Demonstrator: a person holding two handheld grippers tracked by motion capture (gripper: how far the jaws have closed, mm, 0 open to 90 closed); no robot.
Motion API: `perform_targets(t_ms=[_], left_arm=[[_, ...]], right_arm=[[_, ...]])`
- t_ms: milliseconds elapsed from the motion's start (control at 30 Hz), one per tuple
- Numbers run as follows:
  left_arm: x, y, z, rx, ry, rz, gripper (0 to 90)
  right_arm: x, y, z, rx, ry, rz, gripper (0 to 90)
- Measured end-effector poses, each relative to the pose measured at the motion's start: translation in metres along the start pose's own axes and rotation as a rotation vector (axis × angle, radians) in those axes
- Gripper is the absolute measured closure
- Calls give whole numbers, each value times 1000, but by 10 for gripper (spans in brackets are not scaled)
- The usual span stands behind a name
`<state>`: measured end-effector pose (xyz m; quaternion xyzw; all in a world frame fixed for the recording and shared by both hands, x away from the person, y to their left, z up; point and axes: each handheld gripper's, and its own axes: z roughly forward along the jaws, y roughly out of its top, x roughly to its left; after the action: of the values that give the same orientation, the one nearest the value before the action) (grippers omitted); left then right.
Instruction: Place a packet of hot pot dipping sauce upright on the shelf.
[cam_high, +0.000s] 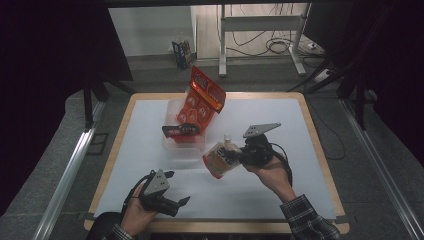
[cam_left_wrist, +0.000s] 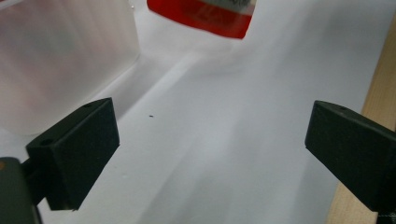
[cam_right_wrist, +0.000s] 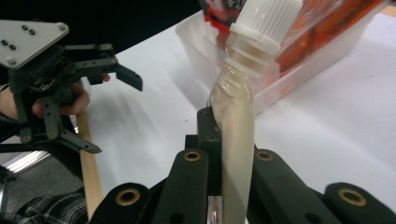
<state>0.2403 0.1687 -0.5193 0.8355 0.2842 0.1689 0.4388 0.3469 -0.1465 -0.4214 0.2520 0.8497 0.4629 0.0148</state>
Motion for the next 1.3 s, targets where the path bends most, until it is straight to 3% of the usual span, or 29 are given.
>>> perform_targets(t_ms=[333,533,900,1300], left_arm=[[1,-2,-3,-5,19,-2,11],[2,-3,-3,2,21,-2,12],[1,-3,-3,19,33,11,12],[1,-5,-9,10,46,12,12]], right_arm=[[-14,12,-8,-27,-56,-2,879],[-19,23,-8,-40,-58,-17,880],[-21,48,11,-57,-35,-76,881],[-11,69,35,-57,-7,-141,881]])
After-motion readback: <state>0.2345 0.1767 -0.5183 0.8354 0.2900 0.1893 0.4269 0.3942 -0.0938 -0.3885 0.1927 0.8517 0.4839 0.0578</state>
